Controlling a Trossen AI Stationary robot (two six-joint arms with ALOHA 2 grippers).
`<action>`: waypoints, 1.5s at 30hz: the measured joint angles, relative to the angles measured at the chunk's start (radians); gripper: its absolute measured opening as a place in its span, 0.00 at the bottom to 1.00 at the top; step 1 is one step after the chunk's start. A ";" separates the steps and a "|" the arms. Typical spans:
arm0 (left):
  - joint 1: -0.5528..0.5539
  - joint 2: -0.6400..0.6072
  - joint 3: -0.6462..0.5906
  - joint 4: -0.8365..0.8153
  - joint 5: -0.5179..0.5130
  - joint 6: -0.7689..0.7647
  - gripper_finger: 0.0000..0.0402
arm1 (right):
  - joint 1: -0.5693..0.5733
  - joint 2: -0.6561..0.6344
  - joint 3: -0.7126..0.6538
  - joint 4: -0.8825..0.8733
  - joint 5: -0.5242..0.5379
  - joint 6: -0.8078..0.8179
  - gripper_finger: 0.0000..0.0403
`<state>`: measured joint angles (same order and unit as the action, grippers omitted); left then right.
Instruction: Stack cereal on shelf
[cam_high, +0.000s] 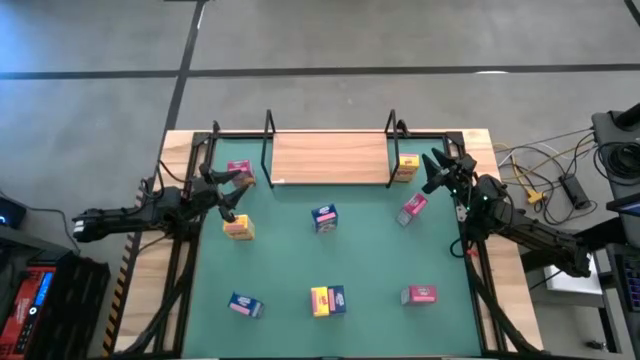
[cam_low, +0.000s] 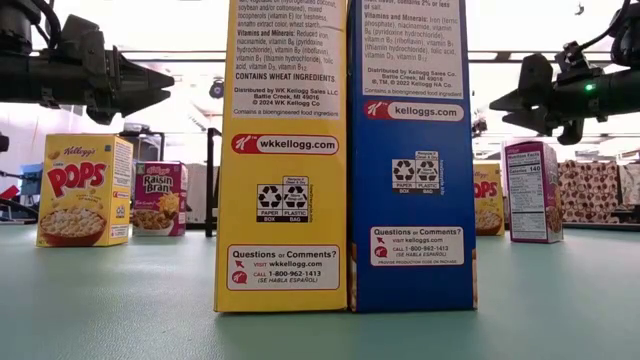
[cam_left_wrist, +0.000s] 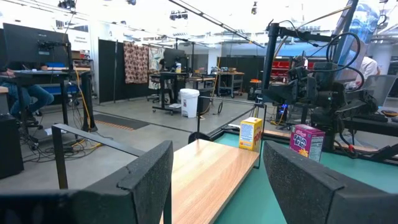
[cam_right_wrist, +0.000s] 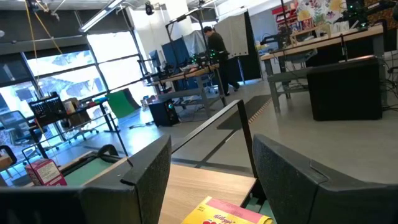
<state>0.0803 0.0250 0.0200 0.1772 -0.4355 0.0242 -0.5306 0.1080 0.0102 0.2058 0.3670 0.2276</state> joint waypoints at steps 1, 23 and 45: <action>0.000 0.000 0.000 0.000 0.000 0.000 0.58 | 0.000 0.000 0.000 0.000 0.000 0.000 0.53; 0.000 0.000 0.000 0.000 0.000 0.000 0.58 | 0.000 0.000 0.000 0.000 0.000 0.000 0.53; 0.000 0.000 0.000 0.020 0.000 0.032 0.58 | 0.000 0.000 0.000 0.000 0.000 0.000 0.53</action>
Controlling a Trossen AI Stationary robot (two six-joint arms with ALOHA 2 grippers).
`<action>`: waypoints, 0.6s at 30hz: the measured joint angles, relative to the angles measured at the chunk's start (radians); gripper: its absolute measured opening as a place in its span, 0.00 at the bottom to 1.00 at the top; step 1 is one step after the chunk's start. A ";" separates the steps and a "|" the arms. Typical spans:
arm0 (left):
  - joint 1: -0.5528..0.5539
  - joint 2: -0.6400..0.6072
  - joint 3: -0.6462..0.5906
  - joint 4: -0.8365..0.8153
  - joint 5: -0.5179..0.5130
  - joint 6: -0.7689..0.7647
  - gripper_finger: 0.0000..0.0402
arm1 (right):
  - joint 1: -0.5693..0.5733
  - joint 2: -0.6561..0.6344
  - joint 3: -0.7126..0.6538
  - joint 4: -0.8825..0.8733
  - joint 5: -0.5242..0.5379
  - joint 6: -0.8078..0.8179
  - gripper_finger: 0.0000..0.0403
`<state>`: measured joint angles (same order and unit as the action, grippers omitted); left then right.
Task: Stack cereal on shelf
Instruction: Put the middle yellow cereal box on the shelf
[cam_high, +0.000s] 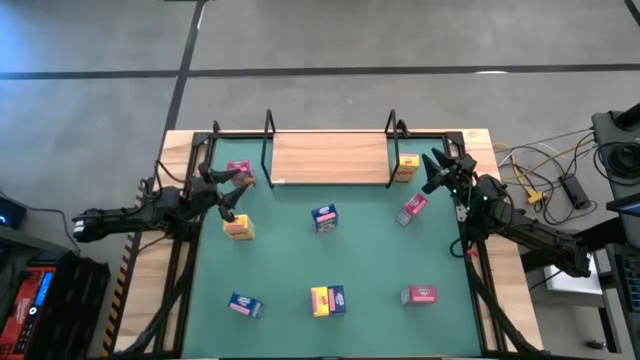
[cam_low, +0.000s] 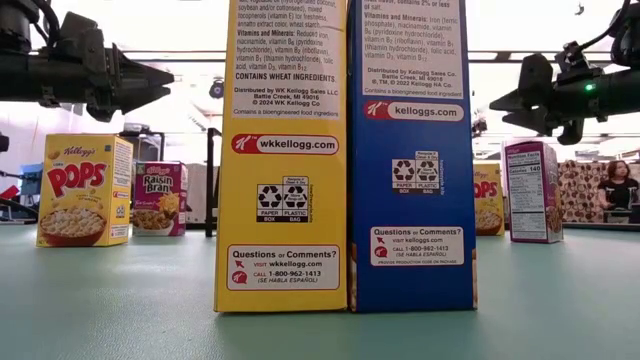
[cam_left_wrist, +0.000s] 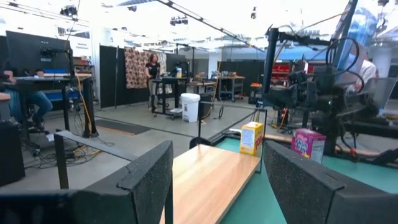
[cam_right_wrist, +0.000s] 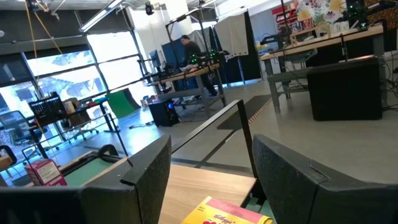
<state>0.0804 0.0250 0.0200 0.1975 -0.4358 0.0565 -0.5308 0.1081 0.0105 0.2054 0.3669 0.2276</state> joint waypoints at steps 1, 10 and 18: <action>0.000 0.000 0.000 -0.009 0.000 0.001 0.58 | 0.000 0.000 0.000 0.000 0.000 0.000 0.53; 0.000 0.000 0.000 -0.069 -0.016 -0.093 0.58 | 0.000 0.000 0.000 0.000 0.000 0.000 0.53; 0.000 0.006 0.000 -0.144 -0.132 -0.409 0.58 | 0.000 0.000 0.000 0.000 0.000 0.000 0.53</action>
<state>0.0807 0.0309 0.0204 0.0538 -0.5682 -0.3524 -0.5305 0.1078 0.0102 0.2058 0.3671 0.2276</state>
